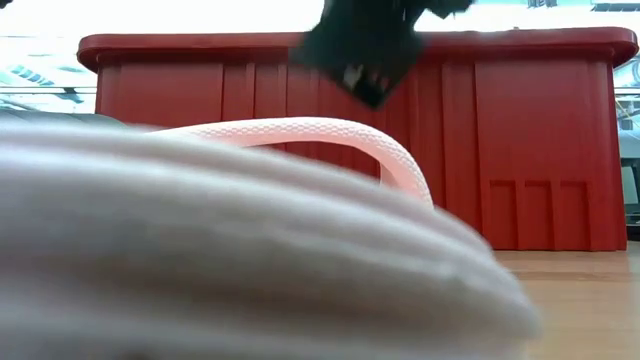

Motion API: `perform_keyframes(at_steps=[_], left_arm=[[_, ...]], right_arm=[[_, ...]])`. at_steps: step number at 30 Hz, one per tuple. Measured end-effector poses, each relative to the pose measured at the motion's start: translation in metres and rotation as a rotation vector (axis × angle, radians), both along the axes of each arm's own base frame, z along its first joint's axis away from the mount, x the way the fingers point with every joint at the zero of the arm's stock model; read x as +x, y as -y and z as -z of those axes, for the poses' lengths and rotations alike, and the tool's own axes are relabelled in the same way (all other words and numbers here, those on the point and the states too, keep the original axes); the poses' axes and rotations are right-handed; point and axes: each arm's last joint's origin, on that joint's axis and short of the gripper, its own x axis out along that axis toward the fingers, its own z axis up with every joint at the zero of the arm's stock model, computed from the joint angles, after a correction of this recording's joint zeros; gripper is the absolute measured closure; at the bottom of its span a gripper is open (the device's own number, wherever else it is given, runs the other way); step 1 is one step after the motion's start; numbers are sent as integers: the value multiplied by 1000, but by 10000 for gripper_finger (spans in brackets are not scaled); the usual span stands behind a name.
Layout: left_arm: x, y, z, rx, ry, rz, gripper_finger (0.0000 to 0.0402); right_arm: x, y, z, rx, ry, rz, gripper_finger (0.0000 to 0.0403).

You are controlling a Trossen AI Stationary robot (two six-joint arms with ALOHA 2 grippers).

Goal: Pick and place slides into bin
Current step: Put the white slide into the red bin

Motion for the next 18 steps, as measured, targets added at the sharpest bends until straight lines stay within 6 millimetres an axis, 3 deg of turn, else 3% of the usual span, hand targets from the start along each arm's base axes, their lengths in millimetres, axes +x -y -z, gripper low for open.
perform_keyframes(at_steps=[3, 7, 18], left_arm=[[0, 0, 0, -1, 1, 0, 217], [0, 0, 0, -2, 1, 0, 217], [0, 0, 0, 1, 2, 0, 217]], right_arm=[[7, 9, 13, 8, -39, 7, 277], [12, 19, 13, 22, -44, 52, 277], [8, 14, 15, 35, -86, 55, 277]])
